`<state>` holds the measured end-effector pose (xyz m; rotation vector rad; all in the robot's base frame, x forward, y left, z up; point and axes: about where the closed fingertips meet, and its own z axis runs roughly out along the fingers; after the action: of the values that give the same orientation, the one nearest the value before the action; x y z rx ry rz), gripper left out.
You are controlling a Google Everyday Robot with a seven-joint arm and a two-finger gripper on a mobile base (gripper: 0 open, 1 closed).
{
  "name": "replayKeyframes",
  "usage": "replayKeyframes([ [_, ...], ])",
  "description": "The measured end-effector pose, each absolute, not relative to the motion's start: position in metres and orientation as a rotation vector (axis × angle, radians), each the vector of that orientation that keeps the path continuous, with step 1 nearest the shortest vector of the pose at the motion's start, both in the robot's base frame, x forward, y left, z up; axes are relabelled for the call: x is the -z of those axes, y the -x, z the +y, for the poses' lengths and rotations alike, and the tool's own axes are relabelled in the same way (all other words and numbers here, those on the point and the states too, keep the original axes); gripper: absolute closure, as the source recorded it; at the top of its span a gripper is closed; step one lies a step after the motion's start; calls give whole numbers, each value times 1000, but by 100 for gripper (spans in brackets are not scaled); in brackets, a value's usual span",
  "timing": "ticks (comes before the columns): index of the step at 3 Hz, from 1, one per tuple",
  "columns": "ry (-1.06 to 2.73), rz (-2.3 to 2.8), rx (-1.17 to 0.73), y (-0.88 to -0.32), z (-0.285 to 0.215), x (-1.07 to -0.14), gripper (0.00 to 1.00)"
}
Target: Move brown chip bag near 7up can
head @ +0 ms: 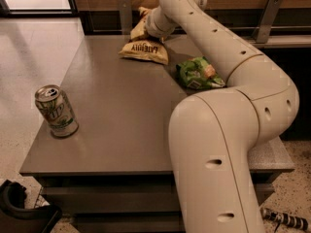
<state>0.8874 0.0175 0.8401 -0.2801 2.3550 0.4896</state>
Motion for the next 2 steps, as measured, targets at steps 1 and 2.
replayKeyframes([
  [1,280,2355,-490,-887,18,-840,100],
  [2,280,2355,-490,-887,18,-842,100],
])
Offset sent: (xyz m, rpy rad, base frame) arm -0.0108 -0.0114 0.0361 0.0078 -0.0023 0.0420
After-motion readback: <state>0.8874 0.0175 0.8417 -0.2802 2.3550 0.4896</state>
